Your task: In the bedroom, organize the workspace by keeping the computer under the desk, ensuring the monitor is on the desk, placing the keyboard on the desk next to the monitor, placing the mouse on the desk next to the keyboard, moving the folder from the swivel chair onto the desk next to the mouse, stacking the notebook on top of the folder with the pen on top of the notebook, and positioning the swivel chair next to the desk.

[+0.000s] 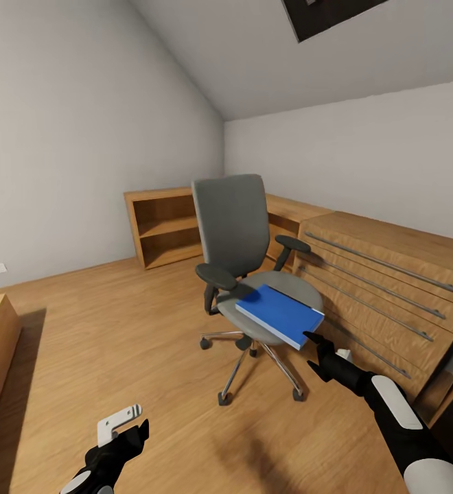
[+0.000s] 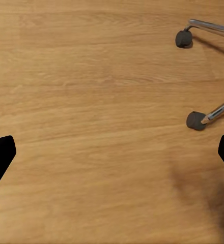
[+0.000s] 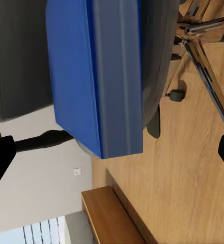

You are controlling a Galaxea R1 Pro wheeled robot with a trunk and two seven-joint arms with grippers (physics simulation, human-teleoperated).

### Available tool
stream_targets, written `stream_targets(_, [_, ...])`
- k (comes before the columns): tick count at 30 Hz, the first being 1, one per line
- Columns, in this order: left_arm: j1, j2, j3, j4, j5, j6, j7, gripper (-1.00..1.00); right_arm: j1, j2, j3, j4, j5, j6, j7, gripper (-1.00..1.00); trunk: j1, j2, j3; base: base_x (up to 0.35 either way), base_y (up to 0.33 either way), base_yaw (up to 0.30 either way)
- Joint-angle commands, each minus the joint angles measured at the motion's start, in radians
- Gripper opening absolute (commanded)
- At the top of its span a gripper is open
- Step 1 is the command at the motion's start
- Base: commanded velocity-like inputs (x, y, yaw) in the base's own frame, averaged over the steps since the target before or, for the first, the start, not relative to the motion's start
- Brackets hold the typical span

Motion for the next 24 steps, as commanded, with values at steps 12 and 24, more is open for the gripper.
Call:
stream_targets(12, [0.0, 0.0, -0.002, -0.002, 0.01, 0.001, 0.009, 1.0, 0.0, 0.0, -0.001, -0.001, -0.004, 0.005, -0.005, 1.0, 0.0, 0.0, -0.001, 0.097, 0.0, 0.0])
stream_targets(24, [0.0, 0.0, -0.001, -0.002, 0.01, 0.002, 0.009, 1.0, 0.0, 0.0, -0.001, 0.0, -0.004, 0.005, -0.006, 1.0, 0.0, 0.0, -0.001, 0.018, 0.0, 0.0])
